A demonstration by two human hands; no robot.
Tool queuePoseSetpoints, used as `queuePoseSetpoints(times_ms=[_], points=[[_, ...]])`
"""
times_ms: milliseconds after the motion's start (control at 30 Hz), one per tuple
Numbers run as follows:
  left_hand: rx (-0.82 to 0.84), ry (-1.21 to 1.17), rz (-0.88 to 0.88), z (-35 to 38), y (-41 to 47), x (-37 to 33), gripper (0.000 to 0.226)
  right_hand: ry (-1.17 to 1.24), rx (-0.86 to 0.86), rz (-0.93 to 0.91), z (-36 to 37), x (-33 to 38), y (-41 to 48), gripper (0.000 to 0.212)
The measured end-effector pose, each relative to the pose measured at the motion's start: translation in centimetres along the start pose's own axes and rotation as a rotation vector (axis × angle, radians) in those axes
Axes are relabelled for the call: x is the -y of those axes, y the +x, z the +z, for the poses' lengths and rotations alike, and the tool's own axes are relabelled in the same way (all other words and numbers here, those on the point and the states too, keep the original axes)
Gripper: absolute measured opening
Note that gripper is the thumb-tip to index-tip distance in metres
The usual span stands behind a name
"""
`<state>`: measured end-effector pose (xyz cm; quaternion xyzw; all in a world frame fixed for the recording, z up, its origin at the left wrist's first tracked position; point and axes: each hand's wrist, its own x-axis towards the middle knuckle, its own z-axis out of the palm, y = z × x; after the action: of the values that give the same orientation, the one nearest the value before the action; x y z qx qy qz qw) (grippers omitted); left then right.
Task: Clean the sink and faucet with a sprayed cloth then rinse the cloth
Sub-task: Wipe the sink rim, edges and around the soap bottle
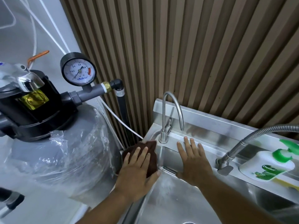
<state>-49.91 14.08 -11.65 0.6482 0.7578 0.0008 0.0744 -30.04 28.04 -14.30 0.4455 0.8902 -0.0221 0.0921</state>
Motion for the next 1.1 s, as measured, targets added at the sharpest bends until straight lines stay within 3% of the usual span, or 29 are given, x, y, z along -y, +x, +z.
queuePoseSetpoints(times_ms=[200, 400, 600, 767, 1000, 1100], points=[[0.044, -0.013, -0.058, -0.9, 4.9, -1.0, 0.059, 0.012, 0.005, -0.072, -0.8, -0.9, 0.1, 0.103], [0.085, 0.045, -0.056, -1.3, 9.7, -1.5, 0.062, 0.029, 0.05, -0.076, -1.1, -1.1, 0.5, 0.115], [0.105, 0.055, 0.016, -1.6, 11.5, -0.7, 0.065, -0.017, 0.072, -0.072, -1.4, -0.9, 0.4, 0.108], [0.049, 0.09, 0.02, -0.3, 8.2, -1.0, 0.062, 0.012, 0.023, -0.068, -0.9, -0.7, 0.2, 0.105], [-0.005, 0.103, 0.036, 1.4, -3.4, -0.3, 0.065, 0.019, 0.0, -0.058, -0.9, -0.8, 0.2, 0.105], [0.019, 0.041, 0.025, 0.5, -1.6, -0.5, 0.063, 0.005, 0.005, -0.052, -0.8, -0.9, 0.4, 0.106]])
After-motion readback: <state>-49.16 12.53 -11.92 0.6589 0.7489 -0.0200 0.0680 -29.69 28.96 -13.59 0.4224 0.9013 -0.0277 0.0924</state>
